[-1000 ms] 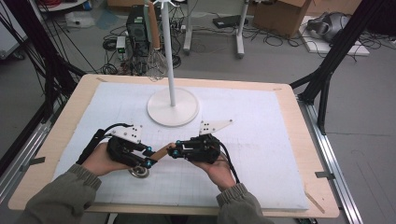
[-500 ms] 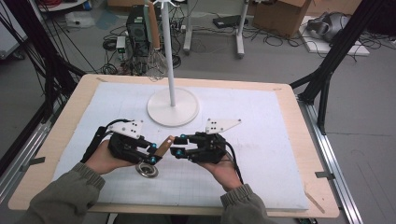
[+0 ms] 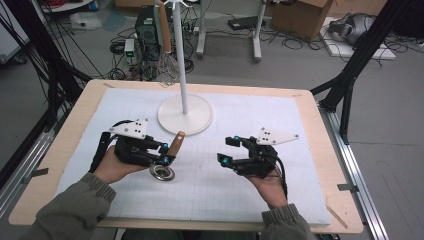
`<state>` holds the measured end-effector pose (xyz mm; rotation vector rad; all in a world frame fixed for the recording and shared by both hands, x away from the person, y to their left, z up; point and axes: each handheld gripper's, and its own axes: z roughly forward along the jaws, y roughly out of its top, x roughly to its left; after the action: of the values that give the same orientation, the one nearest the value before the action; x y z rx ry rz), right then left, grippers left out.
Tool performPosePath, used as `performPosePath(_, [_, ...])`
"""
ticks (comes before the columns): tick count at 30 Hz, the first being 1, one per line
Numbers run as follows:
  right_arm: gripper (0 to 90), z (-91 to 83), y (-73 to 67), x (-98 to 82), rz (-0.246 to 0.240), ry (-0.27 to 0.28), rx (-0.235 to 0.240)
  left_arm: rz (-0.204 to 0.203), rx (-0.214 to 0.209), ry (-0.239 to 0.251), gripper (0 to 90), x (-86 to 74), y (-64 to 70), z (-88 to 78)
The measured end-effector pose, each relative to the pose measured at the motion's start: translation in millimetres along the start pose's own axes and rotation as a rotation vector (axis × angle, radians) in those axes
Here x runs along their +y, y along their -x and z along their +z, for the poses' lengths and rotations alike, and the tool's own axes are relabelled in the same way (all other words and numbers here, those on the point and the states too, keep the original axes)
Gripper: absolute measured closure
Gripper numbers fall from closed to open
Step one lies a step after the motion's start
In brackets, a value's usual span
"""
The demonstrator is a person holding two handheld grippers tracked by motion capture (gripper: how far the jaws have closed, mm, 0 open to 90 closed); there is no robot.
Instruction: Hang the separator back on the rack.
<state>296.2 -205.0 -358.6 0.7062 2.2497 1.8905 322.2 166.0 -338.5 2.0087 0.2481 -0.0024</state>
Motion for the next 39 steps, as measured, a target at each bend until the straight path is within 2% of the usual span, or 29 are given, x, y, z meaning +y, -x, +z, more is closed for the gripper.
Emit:
performPosePath(8, [26.2,-36.7,10.2,-11.3,-0.014,-0.009,-0.12,-0.016,0.03,0.059,71.4,8.7,-5.9,-3.1])
performPosePath(18, [22.7,-64.4,17.7,-25.0,-0.011,-0.026,-0.215,-0.025,0.072,0.091,71.4,20.0,-11.3,-8.6])
performPosePath(23, [22.4,-73.7,21.5,-34.1,-0.014,-0.031,-0.251,-0.03,0.079,0.123,71.4,26.8,-17.2,-12.2])
performPosePath(27, [21.9,-79.3,24.9,-39.2,-0.011,-0.038,-0.276,-0.03,0.09,0.13,71.4,31.0,-21.8,-13.5])
performPosePath(30, [21.3,-81.5,27.7,-42.5,0.004,-0.037,-0.283,-0.034,0.091,0.147,71.4,34.9,-23.9,-15.0])
performPosePath(34, [20.8,-83.0,32.1,-48.7,0.019,-0.043,-0.297,-0.031,0.1,0.146,71.4,41.9,-27.6,-17.6])
performPosePath(39, [20.6,-84.0,33.9,-51.3,0.016,-0.044,-0.302,-0.026,0.111,0.149,71.4,52.4,-33.2,-19.7])
